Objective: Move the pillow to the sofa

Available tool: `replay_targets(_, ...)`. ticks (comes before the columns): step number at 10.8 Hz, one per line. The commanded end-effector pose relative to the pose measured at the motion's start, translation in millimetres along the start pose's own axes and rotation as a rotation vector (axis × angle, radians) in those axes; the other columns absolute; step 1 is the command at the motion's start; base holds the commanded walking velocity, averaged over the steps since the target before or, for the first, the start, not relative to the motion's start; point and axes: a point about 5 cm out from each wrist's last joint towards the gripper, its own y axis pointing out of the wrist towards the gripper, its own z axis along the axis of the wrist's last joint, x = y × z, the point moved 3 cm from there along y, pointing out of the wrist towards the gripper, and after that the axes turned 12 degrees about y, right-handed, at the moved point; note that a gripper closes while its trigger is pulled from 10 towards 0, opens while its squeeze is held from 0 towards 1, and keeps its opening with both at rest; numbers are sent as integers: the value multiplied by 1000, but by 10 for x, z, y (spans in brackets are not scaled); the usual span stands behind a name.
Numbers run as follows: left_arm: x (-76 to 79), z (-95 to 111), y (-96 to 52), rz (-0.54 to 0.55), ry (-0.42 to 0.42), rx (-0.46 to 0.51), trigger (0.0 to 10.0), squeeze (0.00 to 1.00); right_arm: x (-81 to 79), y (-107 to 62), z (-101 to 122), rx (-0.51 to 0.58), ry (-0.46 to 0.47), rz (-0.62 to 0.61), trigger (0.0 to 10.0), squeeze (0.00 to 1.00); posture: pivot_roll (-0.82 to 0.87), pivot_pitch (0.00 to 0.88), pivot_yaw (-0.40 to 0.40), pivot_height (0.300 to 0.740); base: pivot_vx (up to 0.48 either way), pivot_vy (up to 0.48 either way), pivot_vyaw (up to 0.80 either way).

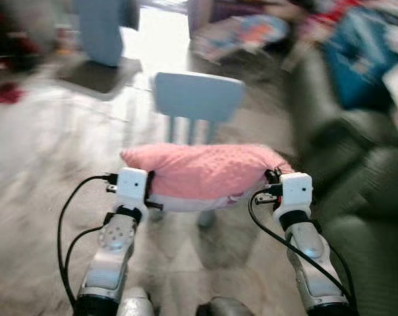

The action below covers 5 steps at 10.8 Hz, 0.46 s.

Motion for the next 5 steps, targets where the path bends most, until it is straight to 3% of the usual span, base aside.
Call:
replay_targets(1, 6, 34, 14, -11, -1, 13, 10000, 0, 13, 2, 38, 11, -2, -1, 10000, 0, -34, 82, -84, 740, 0, 0, -800)
replay_targets(5, 49, 61, 31, -61, -10, 28, 10000, 0, 12, 26, 44, 11, -4, 3, 10000, 0, -32, 80, -86, 740, 0, 0, -800)
